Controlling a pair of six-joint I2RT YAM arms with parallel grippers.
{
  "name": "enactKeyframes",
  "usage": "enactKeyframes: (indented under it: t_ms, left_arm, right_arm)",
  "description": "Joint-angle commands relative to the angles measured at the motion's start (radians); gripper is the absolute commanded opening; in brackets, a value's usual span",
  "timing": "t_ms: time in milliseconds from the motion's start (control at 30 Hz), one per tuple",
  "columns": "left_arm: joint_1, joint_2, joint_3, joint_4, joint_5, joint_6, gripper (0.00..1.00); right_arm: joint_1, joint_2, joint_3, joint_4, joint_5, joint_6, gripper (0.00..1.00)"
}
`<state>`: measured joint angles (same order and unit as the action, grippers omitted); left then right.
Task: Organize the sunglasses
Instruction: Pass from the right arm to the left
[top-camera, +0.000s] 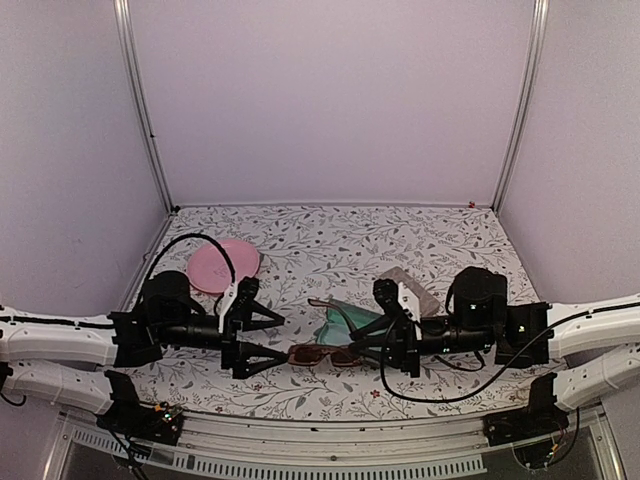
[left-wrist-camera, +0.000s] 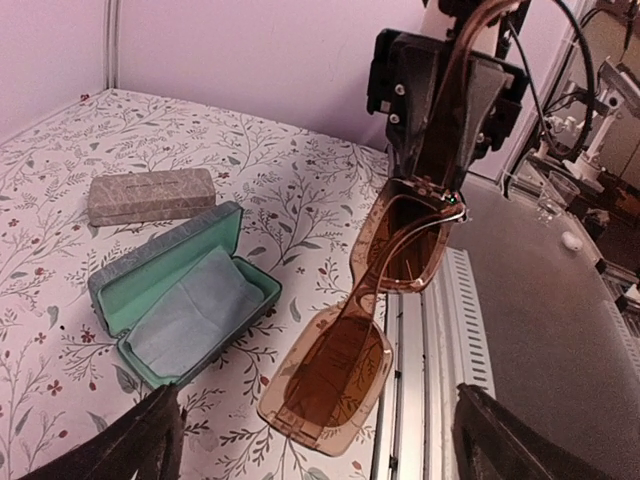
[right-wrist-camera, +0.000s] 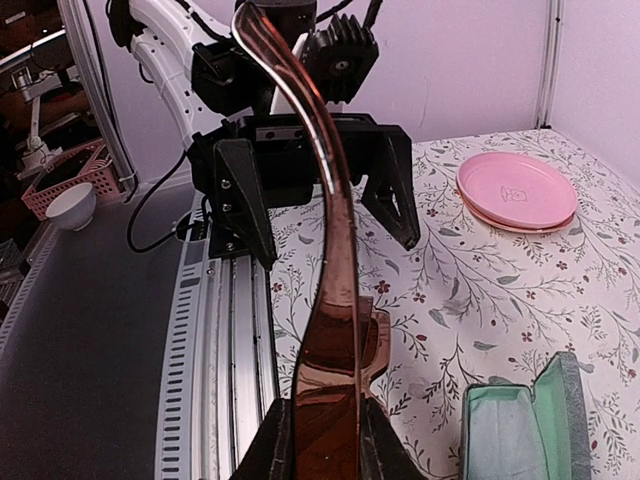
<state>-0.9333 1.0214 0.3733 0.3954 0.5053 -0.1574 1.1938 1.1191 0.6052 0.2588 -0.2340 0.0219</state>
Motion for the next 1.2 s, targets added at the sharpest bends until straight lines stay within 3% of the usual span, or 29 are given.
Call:
enactKeyframes:
  t_ms: [0, 167, 600, 1167]
  left_arm:
    - [-0.013, 0.003, -0.035, 0.099, 0.047, 0.065, 0.94]
    - [-0.013, 0.026, -0.068, 0.195, 0.076, 0.046, 0.94]
    - [-0.012, 0.15, -0.005, 0.259, 0.194, 0.093, 0.88]
    - [-0.013, 0.157, 0.012, 0.26, 0.239, 0.069, 0.59]
  right_arm:
    - [-0.028, -0.038, 0.016, 0.031, -0.054, 0.01, 0.02]
    - [-0.045, -0.073, -0.014, 0.095, -0.064, 0.047, 0.02]
    - [-0.053, -0.032, -0.011, 0.161, -0.15, 0.091, 0.02]
    - [-0.07, -0.019, -0.026, 0.195, -0.166, 0.116, 0.02]
